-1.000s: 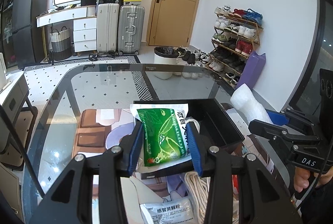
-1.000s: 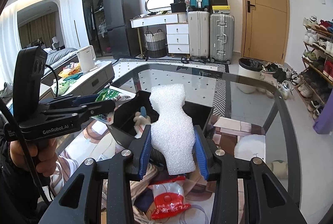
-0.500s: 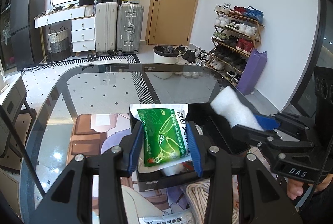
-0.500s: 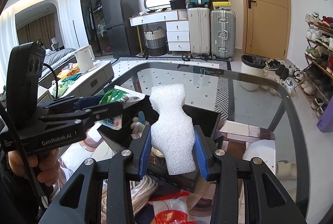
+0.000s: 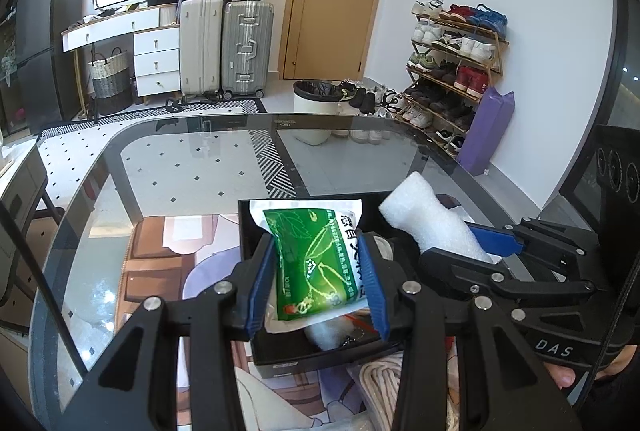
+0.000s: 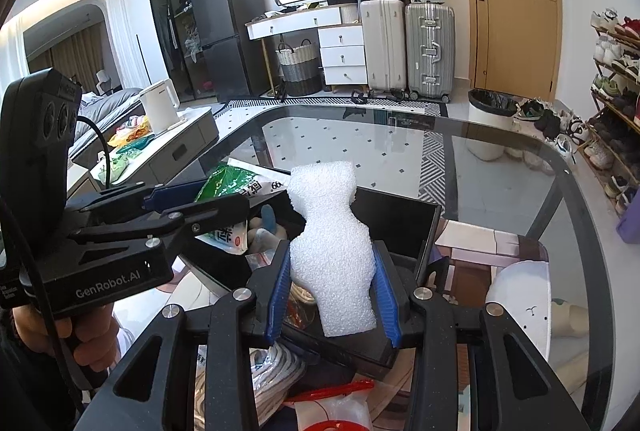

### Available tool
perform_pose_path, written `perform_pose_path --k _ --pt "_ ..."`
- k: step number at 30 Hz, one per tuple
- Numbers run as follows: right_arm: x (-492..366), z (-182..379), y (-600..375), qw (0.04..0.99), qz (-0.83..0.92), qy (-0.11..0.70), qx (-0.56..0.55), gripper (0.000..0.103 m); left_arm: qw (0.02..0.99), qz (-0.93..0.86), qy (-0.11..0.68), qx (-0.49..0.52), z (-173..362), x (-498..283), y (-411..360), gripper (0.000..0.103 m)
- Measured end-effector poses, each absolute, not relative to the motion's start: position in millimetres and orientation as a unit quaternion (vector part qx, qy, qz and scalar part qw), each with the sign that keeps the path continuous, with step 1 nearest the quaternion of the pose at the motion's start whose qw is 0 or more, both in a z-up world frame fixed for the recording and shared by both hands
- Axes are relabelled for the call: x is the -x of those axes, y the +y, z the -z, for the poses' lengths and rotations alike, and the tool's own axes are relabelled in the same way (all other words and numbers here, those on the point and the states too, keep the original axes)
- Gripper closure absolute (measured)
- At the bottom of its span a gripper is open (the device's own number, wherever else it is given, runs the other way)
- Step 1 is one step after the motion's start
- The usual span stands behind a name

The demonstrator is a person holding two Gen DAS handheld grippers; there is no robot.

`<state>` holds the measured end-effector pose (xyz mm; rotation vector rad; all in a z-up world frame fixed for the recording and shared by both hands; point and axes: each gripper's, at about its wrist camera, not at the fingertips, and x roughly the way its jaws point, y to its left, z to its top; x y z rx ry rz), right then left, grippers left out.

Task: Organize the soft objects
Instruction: 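Carry the green packet and white foam over the black box and open both tools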

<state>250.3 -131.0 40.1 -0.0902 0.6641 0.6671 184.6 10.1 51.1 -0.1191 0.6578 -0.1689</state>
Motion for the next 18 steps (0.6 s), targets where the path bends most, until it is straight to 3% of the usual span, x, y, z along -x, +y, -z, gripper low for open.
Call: perform_pose_path --k 8,14,17,18 --pt "-260 -30 -129 0.893 -0.312 0.321 0.050 0.064 0.937 0.083 0.336 0.053 -43 -188 6 0.062" --pt "-251 -31 -136 0.900 -0.311 0.300 0.060 0.044 0.936 0.077 0.341 0.051 -43 -186 6 0.060" --pt "-243 -33 -144 0.901 -0.309 0.296 0.065 0.034 0.936 0.077 0.340 0.055 -44 -181 9 0.048" --pt "-239 -34 -145 0.900 -0.311 0.298 0.067 0.030 0.936 0.079 0.339 0.056 -44 -178 10 0.039"
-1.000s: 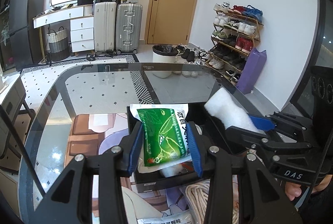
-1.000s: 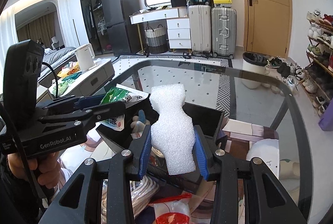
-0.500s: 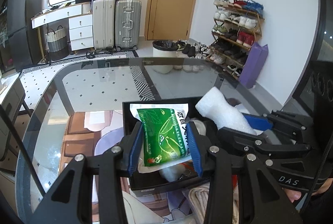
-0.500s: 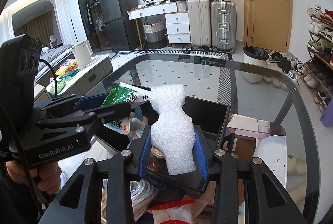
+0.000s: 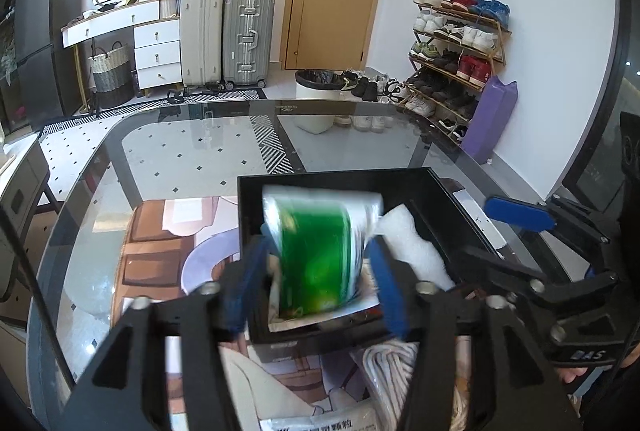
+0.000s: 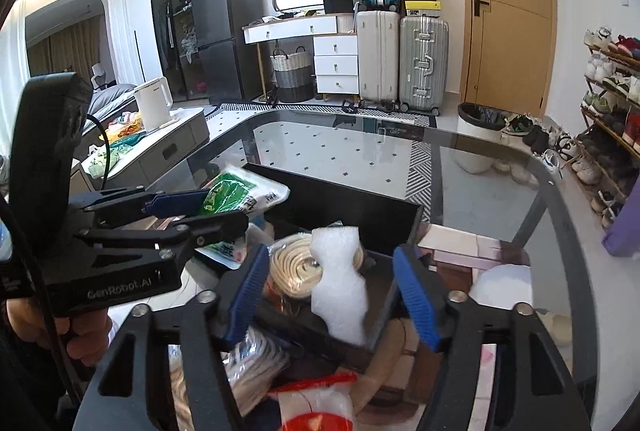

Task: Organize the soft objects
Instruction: 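Carry the green packet and white foam over the black box and open both tools, then move the right tool to the coiled white cable and close on it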

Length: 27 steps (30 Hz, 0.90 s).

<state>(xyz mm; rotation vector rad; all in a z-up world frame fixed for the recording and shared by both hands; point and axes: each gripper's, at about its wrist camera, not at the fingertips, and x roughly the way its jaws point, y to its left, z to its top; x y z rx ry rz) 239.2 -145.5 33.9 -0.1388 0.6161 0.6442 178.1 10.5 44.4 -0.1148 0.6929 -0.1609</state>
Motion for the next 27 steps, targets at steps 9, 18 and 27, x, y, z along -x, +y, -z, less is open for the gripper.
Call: perform_pose_path --k 9,18,27 --pt "-195 -38 -166 0.909 -0.300 0.275 0.086 0.006 0.945 0.074 0.313 0.062 -59 -148 18 0.005" --pt "-169 -37 -195 0.908 -0.305 0.285 0.046 0.001 0.948 0.044 0.310 0.063 -55 -118 32 0.005" --pt "-152 -20 -208 0.896 -0.314 0.308 0.056 0.001 0.949 0.034 0.312 0.039 -47 -105 30 0.005"
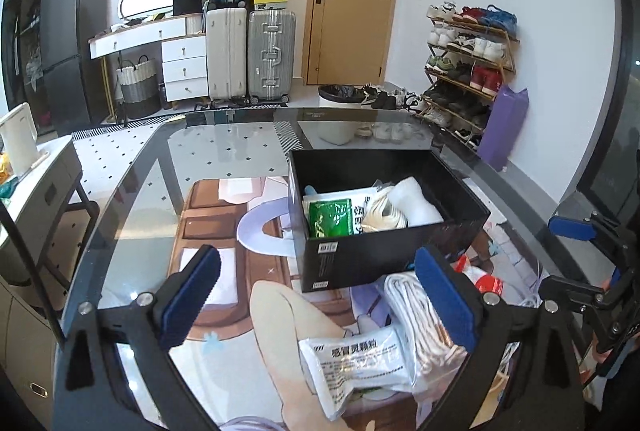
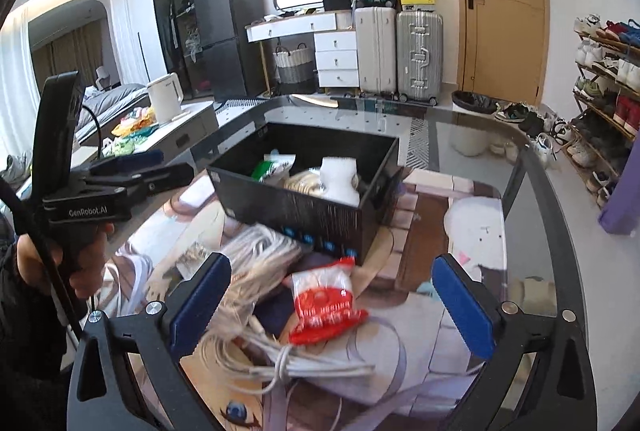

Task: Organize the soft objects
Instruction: 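Move the right tool to the coiled white cable and close on it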

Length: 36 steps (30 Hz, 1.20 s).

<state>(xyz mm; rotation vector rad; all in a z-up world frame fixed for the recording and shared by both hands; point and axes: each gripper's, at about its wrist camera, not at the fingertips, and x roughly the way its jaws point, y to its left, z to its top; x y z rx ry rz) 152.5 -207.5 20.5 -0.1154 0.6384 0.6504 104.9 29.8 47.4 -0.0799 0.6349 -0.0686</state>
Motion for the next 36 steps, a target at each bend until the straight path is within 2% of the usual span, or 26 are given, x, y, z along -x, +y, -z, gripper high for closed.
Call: perform_pose_path --k 36 --pt "-158 40 -197 0.826 -0.361 0.423 0.095 0.001 0.944 0.076 0.319 -0.024 -47 -84 0 0.005"
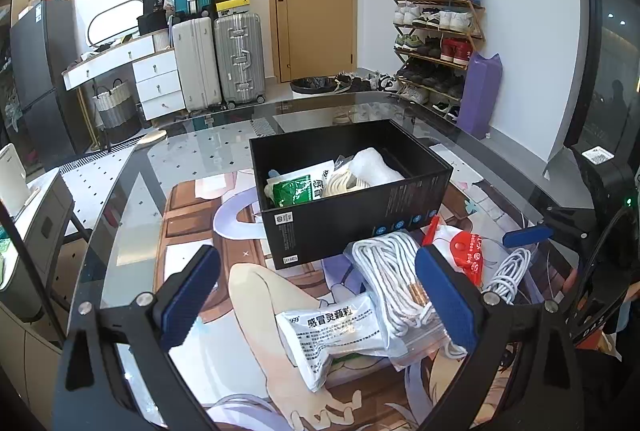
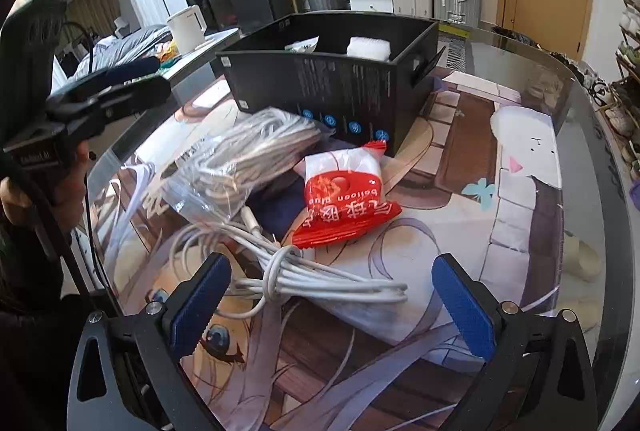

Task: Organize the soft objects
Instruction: 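Move the right tool to the coiled white cable and close on it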

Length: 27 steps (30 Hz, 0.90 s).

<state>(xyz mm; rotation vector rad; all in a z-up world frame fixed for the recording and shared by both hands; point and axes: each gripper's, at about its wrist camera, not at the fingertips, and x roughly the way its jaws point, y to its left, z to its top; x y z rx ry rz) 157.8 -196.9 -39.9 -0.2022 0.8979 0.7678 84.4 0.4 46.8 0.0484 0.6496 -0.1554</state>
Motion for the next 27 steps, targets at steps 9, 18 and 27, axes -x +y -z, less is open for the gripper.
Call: perform_pose_path --k 9,18,27 --pt "-157 47 -196 0.820 -0.369 0.428 0.096 0.001 0.942 0.082 0.324 -0.022 -44 -86 -2 0.005" --pt "-149 49 -191 0.817 -0.373 0.422 0.128 0.001 0.941 0.086 0.325 -0.023 -43 -85 -5 0.005" --pt "-136 47 -182 0.808 -0.402 0.404 0.150 0.022 0.941 0.087 0.327 -0.023 -42 -85 -7 0.005"
